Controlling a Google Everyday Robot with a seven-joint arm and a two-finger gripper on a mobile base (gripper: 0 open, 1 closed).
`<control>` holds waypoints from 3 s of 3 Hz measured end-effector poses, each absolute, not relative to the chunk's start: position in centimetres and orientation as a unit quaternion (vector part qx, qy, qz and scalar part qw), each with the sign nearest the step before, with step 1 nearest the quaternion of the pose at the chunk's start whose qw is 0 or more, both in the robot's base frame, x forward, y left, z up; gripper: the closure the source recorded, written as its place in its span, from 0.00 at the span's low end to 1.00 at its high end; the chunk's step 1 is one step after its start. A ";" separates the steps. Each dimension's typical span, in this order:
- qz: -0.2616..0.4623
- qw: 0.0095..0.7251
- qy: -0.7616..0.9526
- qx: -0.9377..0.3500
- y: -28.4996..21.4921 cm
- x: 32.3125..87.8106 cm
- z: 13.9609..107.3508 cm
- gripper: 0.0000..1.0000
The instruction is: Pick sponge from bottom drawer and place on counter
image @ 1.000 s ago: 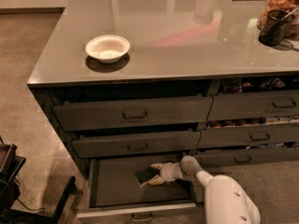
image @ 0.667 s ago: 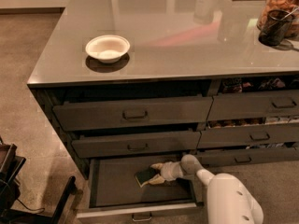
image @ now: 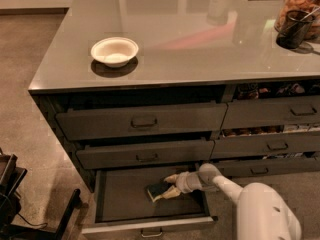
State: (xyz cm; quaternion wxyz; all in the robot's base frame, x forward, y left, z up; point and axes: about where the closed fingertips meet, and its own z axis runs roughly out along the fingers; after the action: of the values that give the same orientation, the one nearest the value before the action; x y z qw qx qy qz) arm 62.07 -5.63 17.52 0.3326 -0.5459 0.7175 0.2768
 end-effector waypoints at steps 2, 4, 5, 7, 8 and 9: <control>0.234 0.324 0.751 -0.525 -10.3 60.2 25.0 1.00; 0.201 0.347 0.745 -0.534 -10.8 60.1 31.8 1.00; 0.200 0.356 0.739 -0.536 -10.5 60.0 33.6 1.00; 0.152 0.377 0.738 -0.538 -9.6 59.1 44.9 1.00; 0.122 0.369 0.741 -0.547 -8.2 57.1 50.4 1.00; 0.093 0.364 0.738 -0.560 -6.2 54.5 55.4 1.00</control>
Offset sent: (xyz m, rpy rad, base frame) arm -0.0287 -0.0826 0.1484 -0.1574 -0.0410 -0.1599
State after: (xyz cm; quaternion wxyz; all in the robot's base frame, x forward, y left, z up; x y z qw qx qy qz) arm 54.45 -6.20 55.38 0.3644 -0.5597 0.7384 0.0927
